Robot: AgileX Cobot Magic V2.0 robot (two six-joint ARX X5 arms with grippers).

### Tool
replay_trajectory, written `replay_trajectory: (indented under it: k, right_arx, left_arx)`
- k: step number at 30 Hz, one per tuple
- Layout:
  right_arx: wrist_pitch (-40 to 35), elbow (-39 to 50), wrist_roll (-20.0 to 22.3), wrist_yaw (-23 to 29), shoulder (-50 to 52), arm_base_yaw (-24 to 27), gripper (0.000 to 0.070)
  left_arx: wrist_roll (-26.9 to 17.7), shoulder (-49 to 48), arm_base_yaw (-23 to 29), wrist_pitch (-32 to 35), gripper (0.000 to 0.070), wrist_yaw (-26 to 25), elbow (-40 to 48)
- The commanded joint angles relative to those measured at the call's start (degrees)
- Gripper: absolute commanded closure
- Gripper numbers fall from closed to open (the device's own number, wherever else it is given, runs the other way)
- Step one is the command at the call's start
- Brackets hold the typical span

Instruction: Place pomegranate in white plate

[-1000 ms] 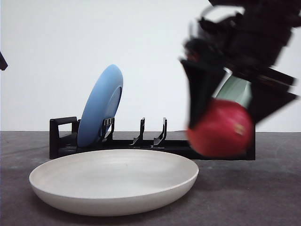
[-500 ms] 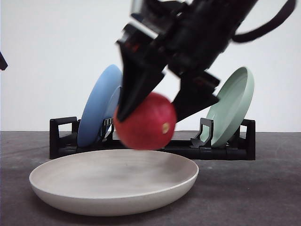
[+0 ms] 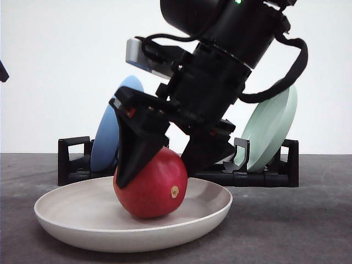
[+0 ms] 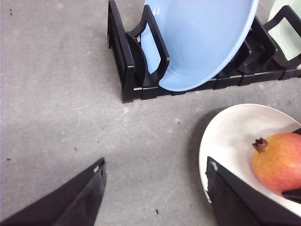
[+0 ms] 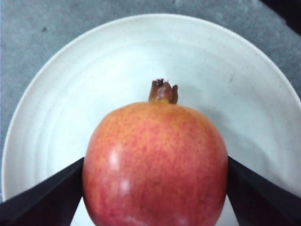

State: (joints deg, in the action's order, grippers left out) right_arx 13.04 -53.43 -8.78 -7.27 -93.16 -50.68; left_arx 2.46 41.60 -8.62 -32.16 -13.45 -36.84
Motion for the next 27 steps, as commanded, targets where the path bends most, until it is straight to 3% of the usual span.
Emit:
replay_trajectory:
  k: [1, 4, 9, 15, 27]
  right_arx:
    - [-0.59, -0.79, 0.44, 0.20, -0.90, -0.74, 0.0189]
    - [-0.61, -0.79, 0.40, 0.14, -0.92, -0.83, 0.0178]
    - [-0.63, -1.02, -0.20, -0.20, -0.79, -0.81, 0.0072]
    - [1.53, -3.08, -1.01, 0.13, 2.51, -0.07, 0.0074]
    - [-3.89, 1.60, 0.29, 2.77, 17.63, 3.32, 0.0076]
  left_arx:
    - [-0.04, 0.20, -0.02, 0.48, 0.0306, -0.11, -0.31]
    - [-0.04, 0.20, -0.02, 0.48, 0.0306, -0.11, -0.31]
    - [-0.04, 0.20, 0.00, 0.46, 0.0306, -0.11, -0.31]
    - [-0.02, 0.20, -0.02, 0.46, 0.0306, -0.11, -0.31]
    - [-0.02, 0.20, -0.02, 0.50, 0.0306, -0.11, -0.31]
